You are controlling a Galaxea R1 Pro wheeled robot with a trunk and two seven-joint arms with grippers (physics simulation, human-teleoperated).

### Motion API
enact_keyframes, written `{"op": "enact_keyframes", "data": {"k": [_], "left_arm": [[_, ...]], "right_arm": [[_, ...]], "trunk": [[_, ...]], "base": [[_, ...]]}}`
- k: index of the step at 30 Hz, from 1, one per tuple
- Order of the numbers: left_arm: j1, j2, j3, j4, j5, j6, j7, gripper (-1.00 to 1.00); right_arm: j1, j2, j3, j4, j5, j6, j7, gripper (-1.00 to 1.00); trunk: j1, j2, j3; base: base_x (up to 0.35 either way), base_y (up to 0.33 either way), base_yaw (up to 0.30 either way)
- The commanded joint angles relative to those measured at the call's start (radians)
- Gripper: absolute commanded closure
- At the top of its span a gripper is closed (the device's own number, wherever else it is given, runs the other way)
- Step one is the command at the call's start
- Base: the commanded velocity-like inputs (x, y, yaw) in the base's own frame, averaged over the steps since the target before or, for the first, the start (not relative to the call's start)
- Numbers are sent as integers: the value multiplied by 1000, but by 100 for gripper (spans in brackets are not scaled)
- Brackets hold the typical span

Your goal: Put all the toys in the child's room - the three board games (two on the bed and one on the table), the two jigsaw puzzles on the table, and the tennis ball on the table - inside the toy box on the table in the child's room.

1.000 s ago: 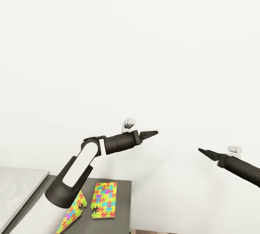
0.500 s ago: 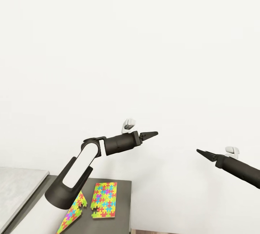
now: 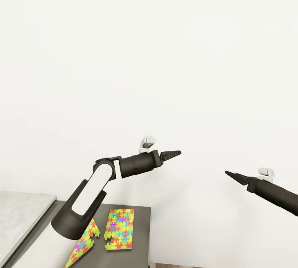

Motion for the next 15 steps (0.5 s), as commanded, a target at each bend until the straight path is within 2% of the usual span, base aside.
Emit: {"op": "enact_keyframes", "data": {"k": [1, 8, 15], "left_arm": [[0, 0, 0, 0, 1, 2, -1, -100], [0, 0, 0, 0, 1, 2, -1, -100], [-3, -28, -32, -21, -2, 6, -40, -100]], "right_arm": [[0, 0, -1, 0, -1, 5, 2, -100], [0, 0, -1, 0, -1, 5, 2, -100], [19, 5, -40, -30, 14, 3, 42, -100]], "trunk": [[0, -1, 0], [0, -1, 0], [0, -1, 0]], "base": [[0, 0, 0], [0, 0, 0], [0, 0, 0]]}}
